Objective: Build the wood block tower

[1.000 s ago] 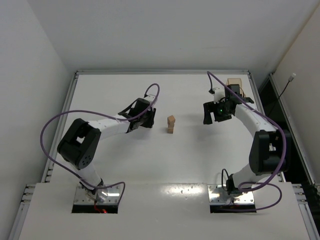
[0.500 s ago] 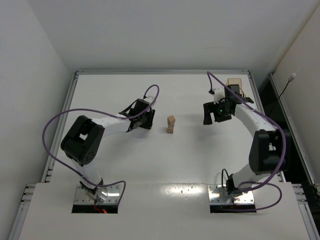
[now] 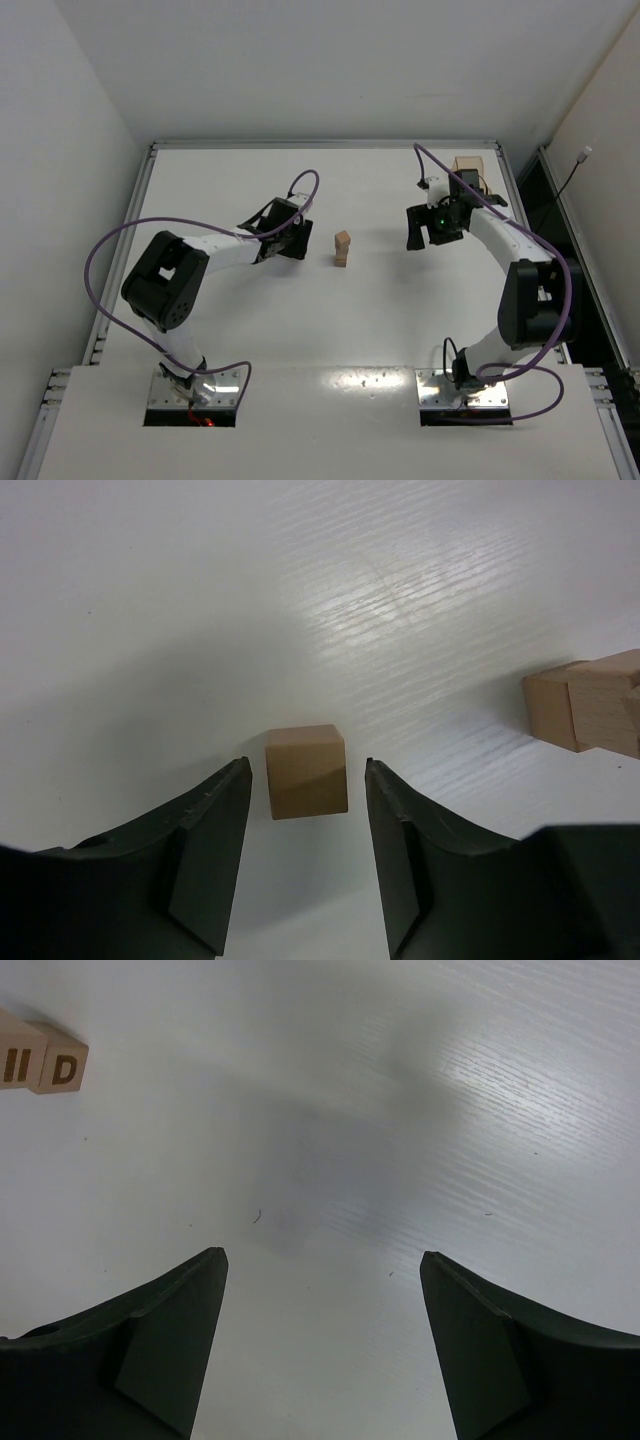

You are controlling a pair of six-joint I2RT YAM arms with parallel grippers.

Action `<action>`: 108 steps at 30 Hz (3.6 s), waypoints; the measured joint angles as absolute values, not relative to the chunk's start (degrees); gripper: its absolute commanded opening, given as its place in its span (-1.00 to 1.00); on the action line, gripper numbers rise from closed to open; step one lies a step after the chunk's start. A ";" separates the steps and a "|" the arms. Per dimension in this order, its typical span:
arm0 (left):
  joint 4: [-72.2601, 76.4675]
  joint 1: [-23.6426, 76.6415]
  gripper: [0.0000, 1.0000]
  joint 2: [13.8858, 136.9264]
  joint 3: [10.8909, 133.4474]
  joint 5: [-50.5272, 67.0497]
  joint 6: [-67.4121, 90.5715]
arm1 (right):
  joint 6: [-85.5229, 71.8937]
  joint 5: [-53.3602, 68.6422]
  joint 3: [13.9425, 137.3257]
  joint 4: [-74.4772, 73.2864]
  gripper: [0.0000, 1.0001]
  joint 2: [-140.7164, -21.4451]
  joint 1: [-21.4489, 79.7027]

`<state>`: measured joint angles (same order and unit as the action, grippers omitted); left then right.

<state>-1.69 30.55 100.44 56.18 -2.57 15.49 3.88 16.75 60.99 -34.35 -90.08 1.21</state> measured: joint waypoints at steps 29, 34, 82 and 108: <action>-4.45 30.44 -1.00 101.60 56.66 -5.02 13.52 | 3.88 16.75 60.99 -34.37 0.50 -90.08 1.19; -11.75 30.35 -1.00 99.70 62.96 -1.80 11.05 | 3.88 16.75 61.01 -34.37 0.50 -90.08 1.21; -47.99 35.68 -1.00 108.07 100.47 25.17 -13.08 | 3.90 18.48 62.35 -35.18 0.50 -90.06 1.26; -47.42 36.51 -1.00 112.49 103.46 24.67 -12.80 | 3.90 18.48 62.33 -35.16 0.50 -90.06 1.26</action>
